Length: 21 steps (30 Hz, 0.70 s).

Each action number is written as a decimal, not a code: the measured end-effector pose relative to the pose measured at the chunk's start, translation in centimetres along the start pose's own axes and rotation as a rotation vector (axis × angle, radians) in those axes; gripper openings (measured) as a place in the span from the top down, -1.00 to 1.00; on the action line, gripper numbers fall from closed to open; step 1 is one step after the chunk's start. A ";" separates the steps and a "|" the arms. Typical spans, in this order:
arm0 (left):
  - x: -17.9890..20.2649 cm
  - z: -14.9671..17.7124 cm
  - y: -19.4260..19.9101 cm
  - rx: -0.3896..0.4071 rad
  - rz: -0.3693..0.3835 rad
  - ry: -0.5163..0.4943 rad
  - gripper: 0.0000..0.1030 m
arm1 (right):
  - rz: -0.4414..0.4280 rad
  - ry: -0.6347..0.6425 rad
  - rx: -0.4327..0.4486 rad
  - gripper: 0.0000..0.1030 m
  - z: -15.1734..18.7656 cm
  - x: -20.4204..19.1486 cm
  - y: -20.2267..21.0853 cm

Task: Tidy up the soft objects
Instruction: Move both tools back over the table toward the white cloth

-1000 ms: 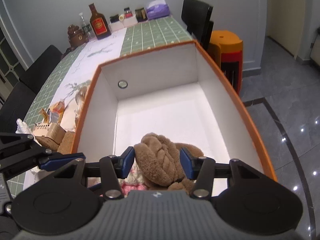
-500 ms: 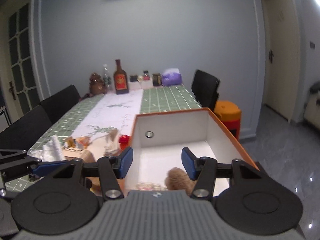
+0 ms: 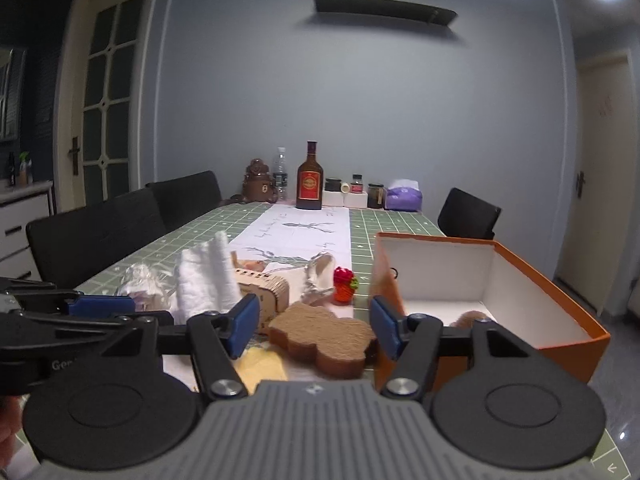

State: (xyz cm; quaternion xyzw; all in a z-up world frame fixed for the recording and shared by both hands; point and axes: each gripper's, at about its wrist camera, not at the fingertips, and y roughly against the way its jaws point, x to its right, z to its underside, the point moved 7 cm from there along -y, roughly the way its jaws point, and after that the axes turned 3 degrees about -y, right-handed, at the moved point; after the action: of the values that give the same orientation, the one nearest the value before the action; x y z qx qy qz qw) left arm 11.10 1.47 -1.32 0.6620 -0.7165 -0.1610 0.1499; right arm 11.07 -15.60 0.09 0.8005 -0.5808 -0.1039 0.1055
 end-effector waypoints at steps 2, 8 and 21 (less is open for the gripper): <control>-0.8 0.8 0.0 -0.009 -0.011 0.009 0.08 | -0.003 0.032 -0.005 -0.18 0.8 -1.0 -0.4; -2.6 2.9 0.0 -0.042 -0.018 0.037 0.08 | -0.021 0.052 -0.077 -0.18 3.1 -2.3 -2.5; -4.9 2.7 -3.5 -0.091 0.020 0.131 -0.08 | -0.023 0.104 -0.174 -0.14 4.6 -3.3 -7.4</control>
State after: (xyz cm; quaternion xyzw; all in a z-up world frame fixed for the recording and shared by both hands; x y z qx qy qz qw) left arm 13.46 6.23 -5.29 0.6562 -0.7038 -0.1485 0.2281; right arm 15.47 -10.40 -6.31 0.7992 -0.5541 -0.1137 0.2034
